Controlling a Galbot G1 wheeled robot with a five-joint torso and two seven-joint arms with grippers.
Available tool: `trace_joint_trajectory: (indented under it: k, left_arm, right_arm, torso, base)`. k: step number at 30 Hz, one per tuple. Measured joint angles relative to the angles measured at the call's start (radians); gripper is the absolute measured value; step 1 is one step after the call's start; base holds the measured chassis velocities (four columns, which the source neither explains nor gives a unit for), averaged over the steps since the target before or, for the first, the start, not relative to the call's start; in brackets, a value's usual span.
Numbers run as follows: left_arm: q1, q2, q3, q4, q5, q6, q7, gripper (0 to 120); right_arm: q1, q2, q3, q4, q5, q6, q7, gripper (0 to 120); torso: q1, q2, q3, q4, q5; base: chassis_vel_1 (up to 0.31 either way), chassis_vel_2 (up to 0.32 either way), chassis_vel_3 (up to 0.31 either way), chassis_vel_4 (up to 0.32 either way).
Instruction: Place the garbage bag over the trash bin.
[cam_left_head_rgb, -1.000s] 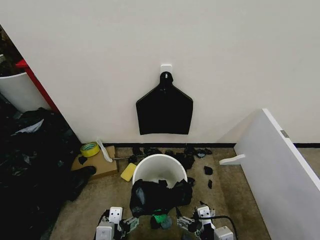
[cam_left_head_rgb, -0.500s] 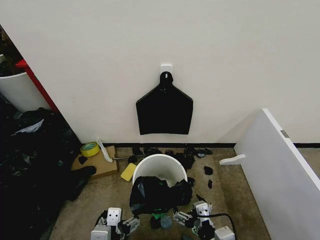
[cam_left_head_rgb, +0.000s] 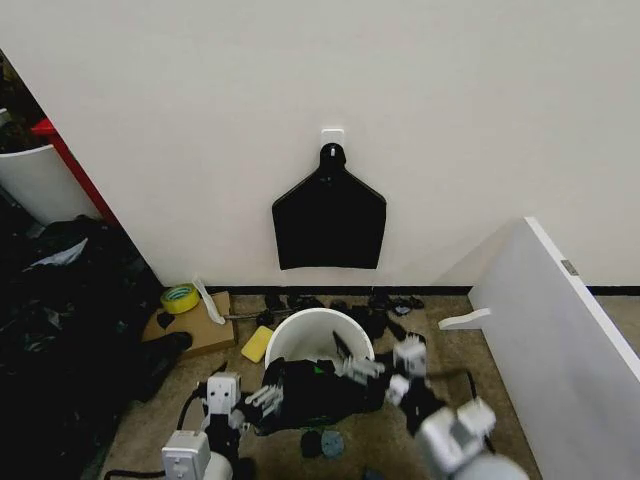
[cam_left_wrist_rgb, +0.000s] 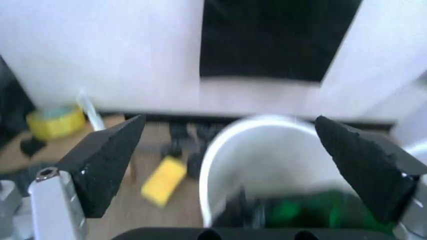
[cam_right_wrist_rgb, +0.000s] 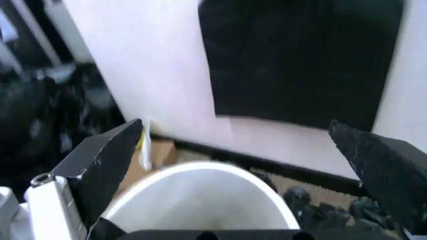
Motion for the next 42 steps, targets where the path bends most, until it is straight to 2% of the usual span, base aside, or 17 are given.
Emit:
trace_joint_trajectory:
  k: [3, 4, 5, 6, 11, 13, 18, 22, 24, 28, 30, 36, 37, 42]
  left_arm:
    - [-0.036, -0.033, -0.016, 0.02, -0.001, -0.011, 0.012, 100]
    - [-0.064, -0.062, -0.034, 0.042, -0.012, -0.012, 0.014, 100]
    - [-0.076, -0.08, -0.051, 0.055, -0.016, -0.012, 0.014, 100]
    - [-0.076, -0.08, -0.051, 0.055, -0.016, -0.012, 0.014, 100]
    - [-0.145, -0.205, -0.176, 0.142, -0.036, -0.011, 0.021, 100]
    - [-0.172, -0.245, -0.216, 0.176, -0.046, -0.008, 0.022, 100]
    - [-0.201, -0.275, -0.263, 0.215, -0.077, -0.004, 0.021, 100]
    - [-0.197, -0.275, -0.267, 0.219, -0.08, -0.004, 0.02, 100]
    - [-0.19, -0.276, -0.262, 0.219, -0.08, -0.004, 0.018, 100]
    - [-0.188, -0.284, -0.249, 0.218, -0.08, -0.005, 0.017, 100]
    - [-0.188, -0.286, -0.245, 0.219, -0.08, -0.005, 0.017, 100]
    - [-0.187, -0.282, -0.239, 0.227, -0.078, -0.007, 0.013, 100]
    - [-0.187, -0.282, -0.239, 0.227, -0.078, -0.007, 0.013, 100]
    - [-0.188, -0.279, -0.238, 0.235, -0.076, -0.011, 0.009, 100]
  right_arm:
    - [0.116, 0.011, -0.007, -0.103, 0.033, -0.088, -0.104, 100]
    - [0.204, 0.026, -0.023, -0.184, 0.032, -0.152, -0.205, 100]
    - [0.244, 0.036, -0.032, -0.229, 0.021, -0.176, -0.262, 100]
    - [0.244, 0.036, -0.032, -0.229, 0.021, -0.176, -0.262, 100]
    - [0.441, 0.111, -0.067, -0.463, -0.082, -0.278, -0.543, 100]
    - [0.493, 0.133, -0.082, -0.523, -0.11, -0.304, -0.593, 100]
    - [0.551, 0.158, -0.107, -0.594, -0.206, -0.329, -0.673, 100]
    - [0.569, 0.164, -0.119, -0.621, -0.272, -0.337, -0.698, 92]
    - [0.578, 0.165, -0.127, -0.648, -0.345, -0.337, -0.73, 82]
    - [0.577, 0.161, -0.135, -0.667, -0.394, -0.323, -0.752, 66]
    - [0.573, 0.16, -0.136, -0.667, -0.394, -0.318, -0.749, 62]
    - [0.557, 0.16, -0.14, -0.647, -0.345, -0.333, -0.714, 37]
    - [0.557, 0.16, -0.14, -0.647, -0.345, -0.333, -0.714, 37]
    - [0.533, 0.158, -0.146, -0.616, -0.253, -0.392, -0.625, 15]
  torso:
    - [0.0, 0.0, 0.0, 0.0001, 0.0]
    - [0.0, 0.0, 0.0, 0.0001, -0.0003]
    - [0.0, 0.0, 0.0, 0.0, -0.0003]
    - [0.0, 0.0, 0.0, 0.0, -0.0003]
    - [0.0, 0.0, 0.0, 0.0004, 0.0001]
    - [0.0, 0.0, 0.0, 0.0003, -0.0005]
    - [0.0, 0.0, 0.0, -0.0001, -0.0003]
    - [0.0, 0.0, 0.0, 0.0, -0.0001]
    - [0.0, 0.0, 0.0, 0.0, -0.0001]
    - [0.0, 0.0, 0.0, 0.0, -0.0001]
    - [0.0, 0.0, 0.0, -0.0001, -0.0002]
    - [0.0, 0.0, 0.0, 0.0001, -0.0001]
    - [0.0, 0.0, 0.0, 0.0001, -0.0001]
    - [0.0, 0.0, 0.0, 0.0002, -0.0001]
  base:
    - [0.0, 0.0, 0.0, 0.0]
    - [0.0, 0.0, 0.0, 0.0]
    - [0.0, 0.0, 0.0, 0.0]
    - [0.0, 0.0, 0.0, 0.0]
    - [0.0, 0.0, 0.0, 0.0]
    - [0.0, 0.0, 0.0, 0.0]
    - [0.0, 0.0, 0.0, 0.0]
    - [0.0, 0.0, 0.0, 0.0]
    - [0.0, 0.0, 0.0, 0.0]
    - [0.0, 0.0, 0.0, 0.0]
    - [0.0, 0.0, 0.0, 0.0]
    - [0.0, 0.0, 0.0, 0.0]
    - [0.0, 0.0, 0.0, 0.0]
    - [0.0, 0.0, 0.0, 0.0]
